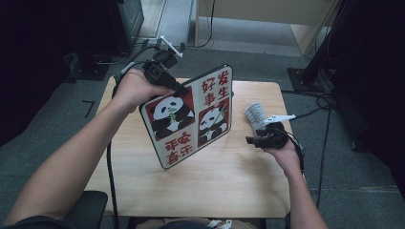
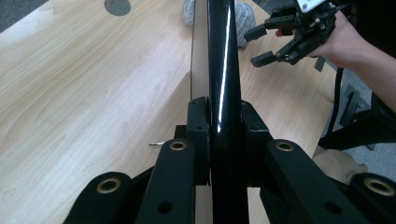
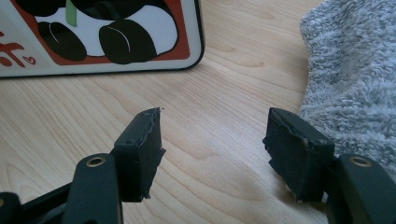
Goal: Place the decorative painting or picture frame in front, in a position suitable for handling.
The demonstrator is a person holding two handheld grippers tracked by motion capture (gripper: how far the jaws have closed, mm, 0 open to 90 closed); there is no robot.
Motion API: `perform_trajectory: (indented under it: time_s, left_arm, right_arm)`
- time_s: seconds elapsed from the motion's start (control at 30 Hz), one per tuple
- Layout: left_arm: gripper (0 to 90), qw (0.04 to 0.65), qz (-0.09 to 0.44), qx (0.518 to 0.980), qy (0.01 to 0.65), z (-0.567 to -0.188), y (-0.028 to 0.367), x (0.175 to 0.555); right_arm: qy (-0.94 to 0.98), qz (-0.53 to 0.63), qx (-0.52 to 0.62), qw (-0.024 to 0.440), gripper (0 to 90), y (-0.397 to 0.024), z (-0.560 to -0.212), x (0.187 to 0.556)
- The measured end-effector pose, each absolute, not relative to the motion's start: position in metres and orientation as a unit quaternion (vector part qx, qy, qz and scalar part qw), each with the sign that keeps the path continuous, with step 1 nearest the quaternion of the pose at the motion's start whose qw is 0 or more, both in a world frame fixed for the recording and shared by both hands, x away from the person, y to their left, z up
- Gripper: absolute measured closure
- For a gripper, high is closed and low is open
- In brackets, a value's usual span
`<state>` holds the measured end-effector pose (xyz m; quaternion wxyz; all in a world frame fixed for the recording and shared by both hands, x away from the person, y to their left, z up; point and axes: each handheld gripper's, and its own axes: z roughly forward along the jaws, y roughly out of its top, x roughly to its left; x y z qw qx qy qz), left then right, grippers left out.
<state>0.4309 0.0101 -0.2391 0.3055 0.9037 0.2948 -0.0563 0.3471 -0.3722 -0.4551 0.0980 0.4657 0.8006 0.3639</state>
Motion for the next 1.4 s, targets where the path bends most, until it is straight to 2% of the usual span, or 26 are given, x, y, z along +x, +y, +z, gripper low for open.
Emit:
perform_trajectory:
  time_s: [0.4,0.43,0.47,0.5,0.57,0.63,0.77,0.93,1.4]
  left_arm:
    - [76.9,0.313,-0.083,0.890,0.321,-0.246,0.024,0.441]
    - [75.9,0.314,-0.085,0.889,0.323,-0.247,0.024,0.442]
    - [67.6,0.314,-0.085,0.889,0.322,-0.247,0.024,0.442]
    - [67.6,0.317,-0.092,0.889,0.318,-0.247,0.024,0.443]
    - [59.1,0.312,-0.091,0.889,0.324,-0.249,0.024,0.443]
    - [58.7,0.329,-0.096,0.881,0.325,-0.248,0.027,0.443]
    - [52.1,0.348,-0.108,0.869,0.333,-0.249,0.032,0.444]
    - [48.4,0.375,-0.104,0.869,0.307,-0.244,0.037,0.440]
    - [42.9,0.407,-0.079,0.862,0.291,-0.247,0.068,0.423]
  right_arm:
    - [0.796,0.363,0.473,0.100,35.6,-0.375,-0.455,0.344]
    - [0.797,0.363,0.472,0.101,35.7,-0.375,-0.455,0.344]
    - [0.798,0.361,0.472,0.099,35.7,-0.374,-0.456,0.345]
    - [0.798,0.361,0.472,0.099,35.7,-0.374,-0.456,0.345]
    - [0.800,0.360,0.469,0.101,35.6,-0.373,-0.455,0.345]
    - [0.799,0.362,0.470,0.103,35.7,-0.372,-0.455,0.346]
    - [0.799,0.362,0.469,0.104,35.7,-0.372,-0.455,0.346]
    - [0.797,0.364,0.471,0.104,35.6,-0.373,-0.455,0.347]
    - [0.791,0.370,0.477,0.103,35.9,-0.374,-0.455,0.355]
